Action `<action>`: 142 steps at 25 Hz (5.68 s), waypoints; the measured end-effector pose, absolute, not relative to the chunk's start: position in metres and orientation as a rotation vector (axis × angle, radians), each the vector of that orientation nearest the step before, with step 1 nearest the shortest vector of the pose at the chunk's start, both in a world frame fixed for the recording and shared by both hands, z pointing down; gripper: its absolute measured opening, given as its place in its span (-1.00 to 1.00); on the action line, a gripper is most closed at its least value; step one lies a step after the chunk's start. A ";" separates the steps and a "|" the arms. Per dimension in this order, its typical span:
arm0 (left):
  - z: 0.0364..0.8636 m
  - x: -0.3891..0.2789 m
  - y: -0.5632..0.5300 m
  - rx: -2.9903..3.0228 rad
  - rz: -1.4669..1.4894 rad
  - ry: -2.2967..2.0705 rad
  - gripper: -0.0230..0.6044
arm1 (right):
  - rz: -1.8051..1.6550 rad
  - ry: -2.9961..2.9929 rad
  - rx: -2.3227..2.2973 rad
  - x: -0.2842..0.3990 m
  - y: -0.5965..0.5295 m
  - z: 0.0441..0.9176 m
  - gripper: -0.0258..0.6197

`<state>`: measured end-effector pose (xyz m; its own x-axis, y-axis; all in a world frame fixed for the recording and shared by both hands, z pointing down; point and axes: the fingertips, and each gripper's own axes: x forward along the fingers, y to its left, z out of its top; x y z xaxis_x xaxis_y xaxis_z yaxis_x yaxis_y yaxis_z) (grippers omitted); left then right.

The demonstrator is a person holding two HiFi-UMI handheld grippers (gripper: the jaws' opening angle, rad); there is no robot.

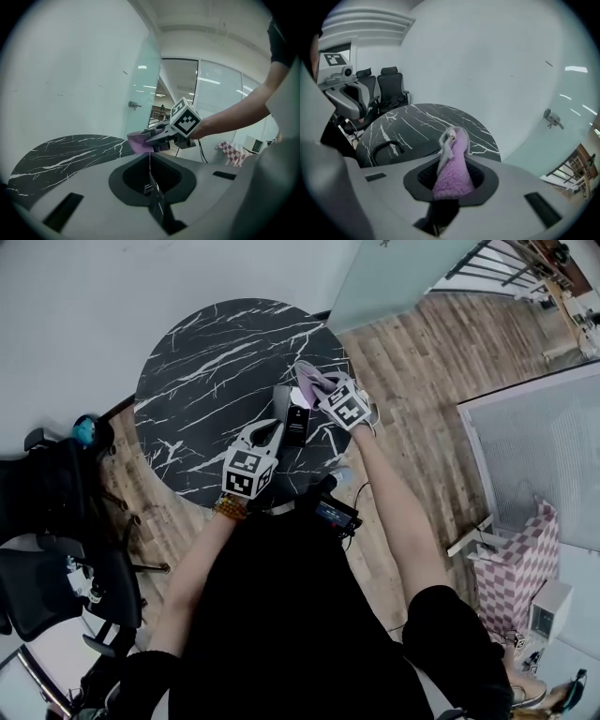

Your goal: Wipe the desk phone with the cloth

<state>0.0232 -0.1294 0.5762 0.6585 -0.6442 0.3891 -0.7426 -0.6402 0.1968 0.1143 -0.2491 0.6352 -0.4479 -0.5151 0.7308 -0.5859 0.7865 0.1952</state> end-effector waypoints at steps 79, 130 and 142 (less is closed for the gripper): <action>0.581 0.030 -0.142 2.536 0.421 -1.054 -0.86 | 0.655 -2.061 0.759 0.090 -0.153 0.745 -0.68; 0.485 0.021 -0.145 2.818 0.164 -1.367 -0.86 | 0.290 -2.517 1.455 0.072 -0.146 0.536 -0.68; 0.463 0.002 -0.123 2.858 0.119 -1.412 -0.86 | -0.087 -2.389 1.805 0.074 -0.104 0.455 -0.69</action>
<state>0.0022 -0.1230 0.4634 0.6057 -0.7944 0.0451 -0.7908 -0.6073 -0.0765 0.0738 -0.1044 0.4550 -0.2668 -0.9603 0.0816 -0.9518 0.2759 0.1340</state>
